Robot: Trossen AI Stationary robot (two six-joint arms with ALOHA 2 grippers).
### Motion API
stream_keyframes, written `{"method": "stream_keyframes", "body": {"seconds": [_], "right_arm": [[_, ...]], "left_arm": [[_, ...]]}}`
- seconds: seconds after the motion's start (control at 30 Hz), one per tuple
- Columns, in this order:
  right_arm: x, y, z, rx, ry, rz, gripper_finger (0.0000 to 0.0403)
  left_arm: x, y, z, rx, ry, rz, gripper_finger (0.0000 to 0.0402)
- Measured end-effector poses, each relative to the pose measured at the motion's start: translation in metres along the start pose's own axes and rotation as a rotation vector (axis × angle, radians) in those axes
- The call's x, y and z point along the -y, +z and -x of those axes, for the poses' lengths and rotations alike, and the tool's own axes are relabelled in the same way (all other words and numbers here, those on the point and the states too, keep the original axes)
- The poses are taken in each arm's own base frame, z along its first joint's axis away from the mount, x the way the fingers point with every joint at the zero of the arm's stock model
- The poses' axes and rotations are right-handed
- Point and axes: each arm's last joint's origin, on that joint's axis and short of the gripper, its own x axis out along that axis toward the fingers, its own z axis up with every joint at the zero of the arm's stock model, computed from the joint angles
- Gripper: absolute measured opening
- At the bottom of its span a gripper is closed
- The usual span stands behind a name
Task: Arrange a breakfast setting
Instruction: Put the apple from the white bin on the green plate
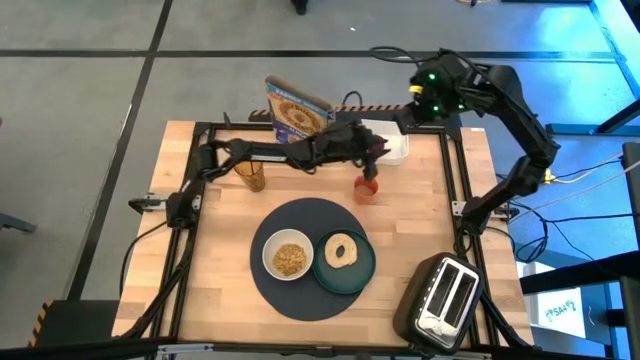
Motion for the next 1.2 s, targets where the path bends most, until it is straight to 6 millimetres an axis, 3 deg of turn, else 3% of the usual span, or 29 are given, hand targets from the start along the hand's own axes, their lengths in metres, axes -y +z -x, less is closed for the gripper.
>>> {"method": "stream_keyframes", "body": {"seconds": [0.33, 0.5, 0.7, 0.97, 1.2], "right_arm": [[0.0, 0.0, 0.001, 0.003, 0.001, 0.033, 0.0056], [0.0, 0.0, 0.001, 0.003, 0.0, 0.034, 0.0056], [0.003, -0.004, 0.011, 0.031, -0.001, 0.035, 0.0056], [0.012, -0.012, 0.031, 0.127, -0.102, 0.089, 0.0056], [0.015, -0.014, 0.038, 0.153, -0.128, 0.131, 0.0056]], "left_arm": [[-0.017, -0.027, -0.042, -0.095, 0.235, 0.049, 0.0121], [-0.036, -0.048, -0.054, -0.149, 0.226, 0.123, 0.0109], [-0.049, -0.064, -0.055, -0.209, 0.233, 0.148, 0.0102], [-0.047, -0.068, -0.055, -0.251, 0.176, 0.064, 0.0103], [-0.049, -0.073, -0.053, -0.299, 0.244, 0.066, 0.0103]]}}
